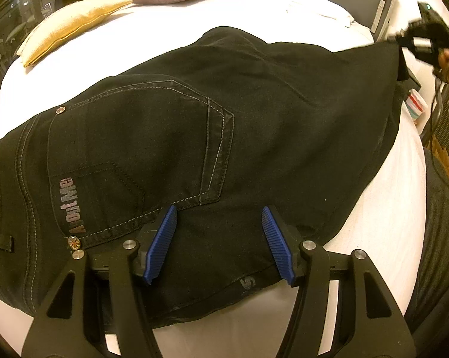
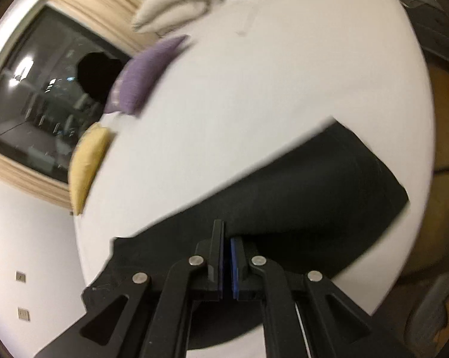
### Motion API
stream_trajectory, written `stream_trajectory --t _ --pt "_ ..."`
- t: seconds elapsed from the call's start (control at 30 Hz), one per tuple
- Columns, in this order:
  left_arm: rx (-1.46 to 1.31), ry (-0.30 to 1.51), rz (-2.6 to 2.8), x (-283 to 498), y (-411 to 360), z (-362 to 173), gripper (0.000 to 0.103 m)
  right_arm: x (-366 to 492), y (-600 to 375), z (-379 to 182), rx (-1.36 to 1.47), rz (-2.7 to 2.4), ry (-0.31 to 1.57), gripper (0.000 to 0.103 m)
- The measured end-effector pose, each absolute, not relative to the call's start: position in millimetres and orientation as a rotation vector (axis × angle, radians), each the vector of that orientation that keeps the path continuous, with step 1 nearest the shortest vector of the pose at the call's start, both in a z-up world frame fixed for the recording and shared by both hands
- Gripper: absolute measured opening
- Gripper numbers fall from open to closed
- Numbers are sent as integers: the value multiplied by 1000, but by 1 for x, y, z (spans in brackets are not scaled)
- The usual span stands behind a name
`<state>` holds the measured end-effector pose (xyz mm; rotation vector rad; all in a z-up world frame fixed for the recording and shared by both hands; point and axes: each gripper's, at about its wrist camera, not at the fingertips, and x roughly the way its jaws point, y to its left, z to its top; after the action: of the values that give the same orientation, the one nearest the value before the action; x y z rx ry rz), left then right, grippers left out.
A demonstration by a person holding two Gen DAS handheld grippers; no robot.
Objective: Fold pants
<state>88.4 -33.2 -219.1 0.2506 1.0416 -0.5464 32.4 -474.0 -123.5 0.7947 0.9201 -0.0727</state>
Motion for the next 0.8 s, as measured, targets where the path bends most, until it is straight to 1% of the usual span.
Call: stream_trajectory --t 0.07,0.1,0.17,0.2,0.23,0.27,0.37,0.43,0.5,0.57,0.7,0.8 --pt "252 1046 -546 89 -33 -219 59 44 -479 -119 843 -59 933 6" --pt "253 1047 -546 89 -34 -218 59 43 -491 -121 926 -53 912 8" --pt "254 1048 -546 89 -34 -218 59 25 -521 -122 1018 -131 836 19" --pt "254 1047 -547 89 -35 -219 59 21 -536 -117 1034 -206 791 34" --pt "253 1046 -547 89 -35 -219 59 12 -547 -119 1041 -265 759 54" --pt "253 1045 -548 90 -34 -219 59 -8 -566 -121 1062 -342 703 58" --pt "253 1043 -548 89 -34 -220 59 -45 -604 -132 1109 -391 652 58" --pt "258 1045 -547 89 -35 -220 59 -57 -617 -141 1118 -380 673 58" --pt "261 1051 -545 89 -36 -220 59 -58 -623 -155 1110 -242 735 58" --pt "263 1055 -542 90 -38 -221 59 -47 -617 -165 1086 -160 813 58" --pt "274 1069 -530 92 -42 -220 59 -20 -615 -191 1041 -38 891 58" --pt "281 1078 -519 94 -47 -220 59 5 -621 -212 1091 0 927 58"
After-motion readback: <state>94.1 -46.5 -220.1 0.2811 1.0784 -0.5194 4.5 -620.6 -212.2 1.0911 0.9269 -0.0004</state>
